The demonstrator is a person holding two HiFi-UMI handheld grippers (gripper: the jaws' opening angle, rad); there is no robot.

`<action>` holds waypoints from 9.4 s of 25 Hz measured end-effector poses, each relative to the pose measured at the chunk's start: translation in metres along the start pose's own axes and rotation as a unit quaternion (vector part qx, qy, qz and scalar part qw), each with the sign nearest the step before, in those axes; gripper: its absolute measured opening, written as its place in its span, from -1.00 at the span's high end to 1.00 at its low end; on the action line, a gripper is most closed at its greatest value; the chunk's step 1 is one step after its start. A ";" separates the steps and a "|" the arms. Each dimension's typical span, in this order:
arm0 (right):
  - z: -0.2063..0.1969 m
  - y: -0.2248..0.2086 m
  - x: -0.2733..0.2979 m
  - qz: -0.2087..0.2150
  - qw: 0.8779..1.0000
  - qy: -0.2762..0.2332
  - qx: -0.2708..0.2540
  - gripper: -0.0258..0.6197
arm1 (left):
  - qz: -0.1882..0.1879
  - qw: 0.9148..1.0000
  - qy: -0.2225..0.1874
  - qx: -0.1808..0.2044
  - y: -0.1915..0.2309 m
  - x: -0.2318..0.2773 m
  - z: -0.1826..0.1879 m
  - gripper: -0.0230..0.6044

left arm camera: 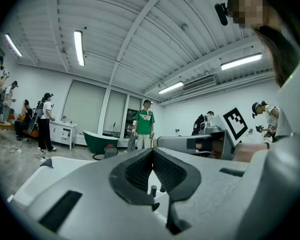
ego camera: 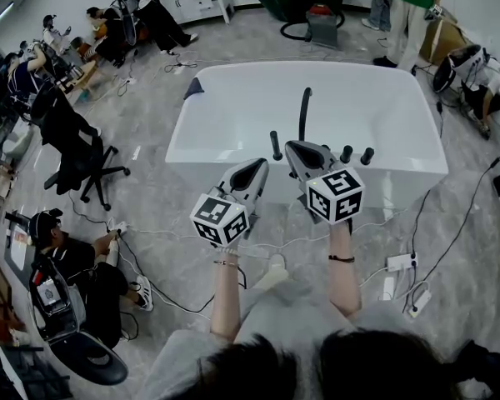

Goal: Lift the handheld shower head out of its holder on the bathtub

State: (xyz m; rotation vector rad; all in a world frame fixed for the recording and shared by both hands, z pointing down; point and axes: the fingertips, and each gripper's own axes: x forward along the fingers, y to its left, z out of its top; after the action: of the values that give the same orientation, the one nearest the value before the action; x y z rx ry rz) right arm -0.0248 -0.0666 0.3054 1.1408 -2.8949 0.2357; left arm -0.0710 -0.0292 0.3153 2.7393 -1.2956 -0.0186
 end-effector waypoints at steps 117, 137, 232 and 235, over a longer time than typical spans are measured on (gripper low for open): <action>-0.372 -0.197 0.260 -0.004 0.965 0.261 0.020 0.49 | -0.015 0.973 0.157 -0.170 0.227 0.171 -0.328 0.91; -0.319 -0.193 0.232 -0.058 0.964 0.257 0.024 0.52 | -0.017 0.972 0.149 -0.179 0.194 0.165 -0.286 0.91; 0.024 -0.125 0.133 -0.057 0.998 0.025 0.001 0.52 | -0.050 0.996 -0.046 -0.058 0.124 0.136 0.018 0.91; 0.025 -0.120 0.132 -0.056 0.998 0.022 0.001 0.52 | -0.049 0.996 -0.049 -0.057 0.124 0.130 0.020 0.91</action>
State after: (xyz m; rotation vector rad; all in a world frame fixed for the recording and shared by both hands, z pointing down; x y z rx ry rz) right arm -0.0393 -0.2459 0.3060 1.2758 -2.7814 0.2568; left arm -0.0853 -0.2092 0.3136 2.7313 -1.1440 -0.2294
